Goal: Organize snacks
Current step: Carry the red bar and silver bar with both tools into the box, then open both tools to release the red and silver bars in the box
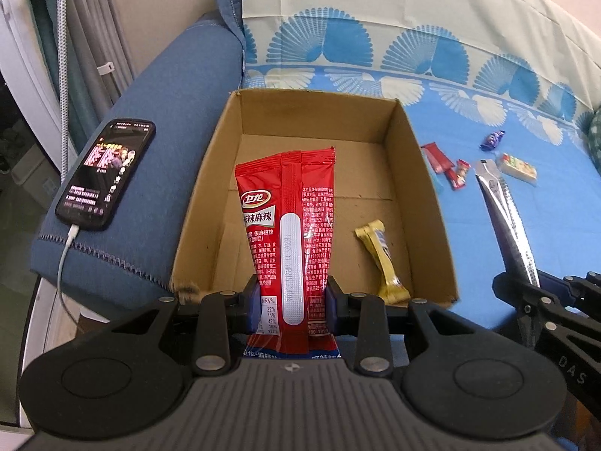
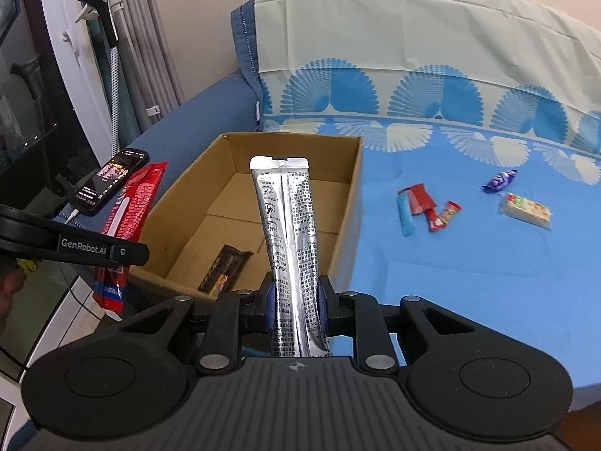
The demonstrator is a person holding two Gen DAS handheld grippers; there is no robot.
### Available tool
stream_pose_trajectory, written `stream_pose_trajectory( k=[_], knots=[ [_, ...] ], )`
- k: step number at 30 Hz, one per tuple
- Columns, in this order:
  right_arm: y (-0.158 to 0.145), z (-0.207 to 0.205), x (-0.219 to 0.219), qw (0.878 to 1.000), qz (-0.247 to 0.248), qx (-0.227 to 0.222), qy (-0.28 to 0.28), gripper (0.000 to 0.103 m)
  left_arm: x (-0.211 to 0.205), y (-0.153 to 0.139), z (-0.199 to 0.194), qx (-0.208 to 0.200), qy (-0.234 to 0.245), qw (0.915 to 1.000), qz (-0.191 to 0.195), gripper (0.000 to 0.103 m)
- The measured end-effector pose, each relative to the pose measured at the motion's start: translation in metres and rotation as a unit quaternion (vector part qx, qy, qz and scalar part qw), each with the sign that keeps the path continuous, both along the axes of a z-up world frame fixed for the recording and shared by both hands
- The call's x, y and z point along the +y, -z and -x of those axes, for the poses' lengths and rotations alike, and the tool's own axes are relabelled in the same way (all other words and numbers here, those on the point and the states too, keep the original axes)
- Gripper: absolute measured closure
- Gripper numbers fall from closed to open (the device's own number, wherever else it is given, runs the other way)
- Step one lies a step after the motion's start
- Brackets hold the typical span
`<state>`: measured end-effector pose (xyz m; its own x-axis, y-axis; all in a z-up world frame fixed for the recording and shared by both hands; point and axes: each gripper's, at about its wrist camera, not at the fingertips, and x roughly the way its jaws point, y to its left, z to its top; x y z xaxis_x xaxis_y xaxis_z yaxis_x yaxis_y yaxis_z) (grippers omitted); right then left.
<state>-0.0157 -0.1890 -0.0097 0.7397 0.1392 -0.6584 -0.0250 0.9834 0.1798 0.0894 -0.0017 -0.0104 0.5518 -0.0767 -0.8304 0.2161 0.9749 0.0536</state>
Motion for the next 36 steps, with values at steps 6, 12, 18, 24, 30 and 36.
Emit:
stream_pose_trajectory(
  k=[6, 12, 18, 24, 30, 36],
  knots=[
    [0.005, -0.05, 0.006, 1.0, -0.017, 0.012, 0.0, 0.08, -0.001, 0.005, -0.043, 0.004, 0.007, 1.0, -0.004, 0.067],
    [0.017, -0.099, 0.013, 0.999, -0.032, 0.025, 0.0, 0.08, -0.005, 0.022, -0.087, 0.02, 0.012, 0.9996, -0.014, 0.067],
    [0.039, -0.14, 0.015, 0.998, -0.041, 0.044, 0.002, 0.08, -0.007, 0.044, -0.128, 0.034, 0.015, 0.9991, -0.02, 0.067],
    [0.063, -0.172, 0.012, 0.997, -0.037, 0.06, 0.01, 0.08, -0.009, 0.067, -0.157, 0.051, 0.02, 0.9981, -0.03, 0.067],
    [0.079, -0.191, 0.012, 0.997, -0.034, 0.071, 0.019, 0.075, -0.012, 0.084, -0.173, 0.063, 0.024, 0.9971, -0.036, 0.065],
    [0.074, -0.198, 0.007, 0.997, -0.033, 0.052, 0.038, 0.039, -0.009, 0.075, -0.17, 0.016, 0.001, 0.9986, -0.051, 0.0]
  ],
)
